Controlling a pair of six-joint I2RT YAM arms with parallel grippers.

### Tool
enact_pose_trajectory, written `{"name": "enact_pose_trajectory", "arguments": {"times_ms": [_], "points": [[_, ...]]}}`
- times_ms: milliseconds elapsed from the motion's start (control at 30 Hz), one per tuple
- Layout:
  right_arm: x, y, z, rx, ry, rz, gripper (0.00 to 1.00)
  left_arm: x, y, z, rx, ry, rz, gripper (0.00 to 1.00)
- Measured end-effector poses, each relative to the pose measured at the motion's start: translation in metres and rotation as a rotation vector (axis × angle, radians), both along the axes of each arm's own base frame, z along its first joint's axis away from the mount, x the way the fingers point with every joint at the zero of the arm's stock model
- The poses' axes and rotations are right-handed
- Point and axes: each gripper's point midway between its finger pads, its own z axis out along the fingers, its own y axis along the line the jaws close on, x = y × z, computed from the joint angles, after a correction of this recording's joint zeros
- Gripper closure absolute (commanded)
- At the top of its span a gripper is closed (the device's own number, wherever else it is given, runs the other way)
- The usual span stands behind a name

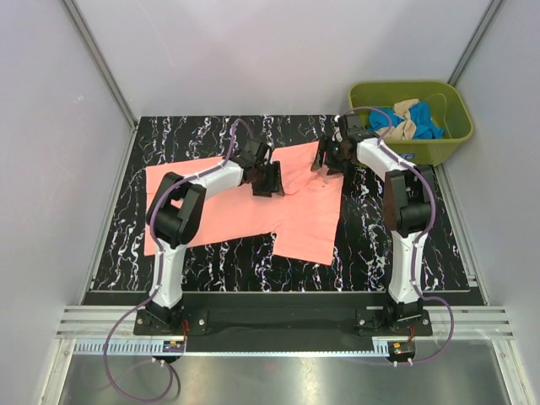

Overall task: Fold and stack the t-shirts
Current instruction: Fold the tshirt

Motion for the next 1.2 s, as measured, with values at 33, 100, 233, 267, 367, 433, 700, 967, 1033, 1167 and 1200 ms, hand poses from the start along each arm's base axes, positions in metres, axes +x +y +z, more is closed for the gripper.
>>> {"name": "enact_pose_trajectory", "arguments": {"times_ms": [33,100,233,267,367,433,700,967,1033,1167,1200], "points": [[0.002,0.005,0.002,0.022,-0.013,0.018,0.32,0.003,-0.002,0.002,-0.003,-0.004,0.002,0.46],[0.005,0.014,0.006,0.063,-0.034,0.049,0.33,0.011,-0.006,0.005,-0.01,-0.015,0.002,0.48],[0.01,0.03,0.009,0.14,-0.064,0.096,0.39,0.024,-0.014,0.007,-0.021,-0.03,0.004,0.54],[0.01,0.032,0.008,0.15,-0.063,0.102,0.4,0.026,-0.015,0.005,-0.021,-0.03,0.005,0.55],[0.009,0.038,0.005,0.187,-0.057,0.115,0.46,0.027,-0.016,0.0,-0.019,-0.017,0.008,0.62],[0.008,0.041,0.005,0.207,-0.052,0.118,0.59,0.028,-0.017,-0.003,-0.019,-0.008,0.012,0.78],[0.007,0.045,0.018,0.266,0.017,0.041,1.0,0.031,-0.015,0.009,0.015,-0.006,-0.009,1.0],[0.006,0.042,0.054,0.33,0.137,-0.066,0.99,0.041,-0.012,0.062,0.07,-0.066,-0.083,0.99],[0.0,0.039,0.05,0.33,0.187,-0.086,0.98,0.037,-0.008,0.062,0.089,-0.057,-0.105,0.98],[-0.015,0.033,0.025,0.288,0.289,-0.114,0.96,0.022,0.002,0.05,0.138,0.001,-0.148,0.86],[-0.019,0.03,0.018,0.27,0.314,-0.117,0.95,0.018,0.003,0.047,0.148,0.013,-0.166,0.82]]}}
